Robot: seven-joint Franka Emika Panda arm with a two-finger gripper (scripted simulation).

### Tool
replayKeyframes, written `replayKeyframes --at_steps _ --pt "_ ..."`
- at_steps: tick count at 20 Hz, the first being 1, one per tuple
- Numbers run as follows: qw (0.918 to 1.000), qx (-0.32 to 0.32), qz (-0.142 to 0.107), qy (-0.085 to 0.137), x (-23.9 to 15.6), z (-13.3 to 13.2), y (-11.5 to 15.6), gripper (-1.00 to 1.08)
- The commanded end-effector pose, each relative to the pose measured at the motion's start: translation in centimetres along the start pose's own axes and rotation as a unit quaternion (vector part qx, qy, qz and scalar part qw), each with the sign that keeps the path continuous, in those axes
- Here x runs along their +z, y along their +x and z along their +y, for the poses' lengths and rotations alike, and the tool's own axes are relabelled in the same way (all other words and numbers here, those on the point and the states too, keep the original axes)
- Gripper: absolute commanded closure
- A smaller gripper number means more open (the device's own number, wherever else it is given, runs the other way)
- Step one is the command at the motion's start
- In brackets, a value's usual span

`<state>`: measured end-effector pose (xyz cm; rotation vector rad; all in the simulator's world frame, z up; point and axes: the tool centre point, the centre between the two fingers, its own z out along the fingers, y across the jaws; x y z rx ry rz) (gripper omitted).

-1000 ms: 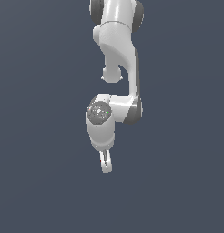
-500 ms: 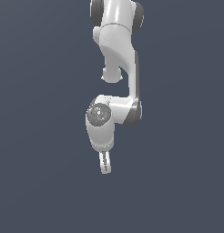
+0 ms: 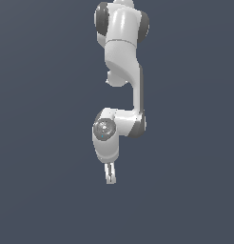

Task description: Pick up the object and move it to a goal position.

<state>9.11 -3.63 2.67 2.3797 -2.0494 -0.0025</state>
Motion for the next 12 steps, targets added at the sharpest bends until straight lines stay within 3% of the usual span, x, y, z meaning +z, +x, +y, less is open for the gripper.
replayKeyframes --at_steps 1,4,5,12 --pt "1.0000 0.000 0.000 0.001 0.49 -0.09 0.00 -0.92" --pt "1.0000 0.000 0.000 0.001 0.42 -0.18 0.03 -0.92" --pt "1.0000 0.000 0.000 0.001 0.42 -0.18 0.03 1.08" --pt "1.0000 0.000 0.000 0.001 0.42 -0.18 0.03 1.08"
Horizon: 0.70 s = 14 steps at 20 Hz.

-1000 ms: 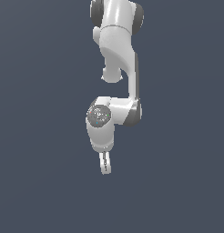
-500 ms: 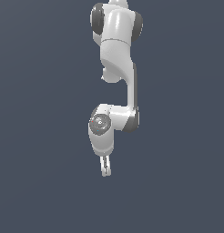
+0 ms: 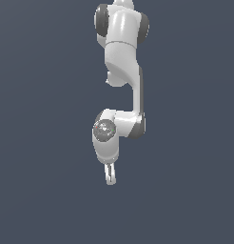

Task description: Pick up the object and move it to a goal position.

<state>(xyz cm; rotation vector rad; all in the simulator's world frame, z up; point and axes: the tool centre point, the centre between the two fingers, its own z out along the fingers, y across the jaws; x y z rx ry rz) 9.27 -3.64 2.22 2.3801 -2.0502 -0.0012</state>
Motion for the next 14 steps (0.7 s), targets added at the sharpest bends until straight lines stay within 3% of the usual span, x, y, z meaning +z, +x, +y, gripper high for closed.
replayKeyframes --at_steps 1,14 --pt "1.0000 0.000 0.000 0.000 0.0 0.0 0.0 1.08" --pt "1.0000 0.000 0.000 0.000 -2.5 1.3 0.9 1.08"
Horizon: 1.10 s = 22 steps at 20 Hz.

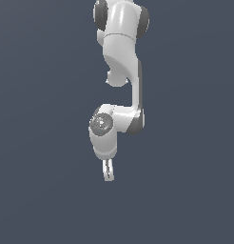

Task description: Pick up the object and move it to a goal position.

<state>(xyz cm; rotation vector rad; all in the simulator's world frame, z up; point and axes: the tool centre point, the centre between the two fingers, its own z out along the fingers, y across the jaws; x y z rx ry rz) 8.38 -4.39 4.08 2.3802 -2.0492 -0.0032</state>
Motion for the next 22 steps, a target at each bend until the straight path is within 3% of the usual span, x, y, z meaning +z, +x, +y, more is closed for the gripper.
replayKeyframes --at_steps 1,22 --pt "1.0000 0.000 0.000 0.001 -1.2 0.5 0.4 1.08" --pt "1.0000 0.001 -0.001 0.001 -18.4 8.6 6.5 1.08"
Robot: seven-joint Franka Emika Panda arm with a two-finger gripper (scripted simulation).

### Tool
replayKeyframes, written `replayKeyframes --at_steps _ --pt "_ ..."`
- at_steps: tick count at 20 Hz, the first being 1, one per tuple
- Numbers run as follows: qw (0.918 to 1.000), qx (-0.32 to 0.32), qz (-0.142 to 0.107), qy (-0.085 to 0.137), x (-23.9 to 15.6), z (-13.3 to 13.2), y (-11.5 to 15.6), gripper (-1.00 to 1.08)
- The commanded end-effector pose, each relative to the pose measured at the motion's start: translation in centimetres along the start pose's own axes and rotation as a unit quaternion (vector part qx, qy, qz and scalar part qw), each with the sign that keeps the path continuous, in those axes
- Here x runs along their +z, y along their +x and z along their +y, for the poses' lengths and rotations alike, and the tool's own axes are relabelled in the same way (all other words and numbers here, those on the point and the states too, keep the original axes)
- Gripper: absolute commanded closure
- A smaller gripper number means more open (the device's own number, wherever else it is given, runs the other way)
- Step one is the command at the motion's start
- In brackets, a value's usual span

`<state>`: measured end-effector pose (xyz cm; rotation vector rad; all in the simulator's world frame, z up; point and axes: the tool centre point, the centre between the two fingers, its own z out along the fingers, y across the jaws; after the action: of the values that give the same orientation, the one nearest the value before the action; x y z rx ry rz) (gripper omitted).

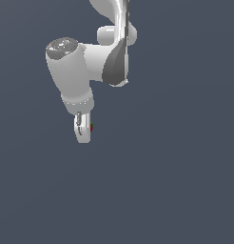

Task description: Pick up the object and move it to a goal position.

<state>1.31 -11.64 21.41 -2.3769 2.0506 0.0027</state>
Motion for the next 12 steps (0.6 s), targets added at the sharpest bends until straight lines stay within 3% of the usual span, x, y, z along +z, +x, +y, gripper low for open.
replayKeyframes --at_steps 1,12 --pt "1.0000 0.000 0.000 0.000 -1.8 0.8 0.6 1.08" --pt "1.0000 -0.001 0.001 0.000 -4.8 1.9 1.7 1.08"
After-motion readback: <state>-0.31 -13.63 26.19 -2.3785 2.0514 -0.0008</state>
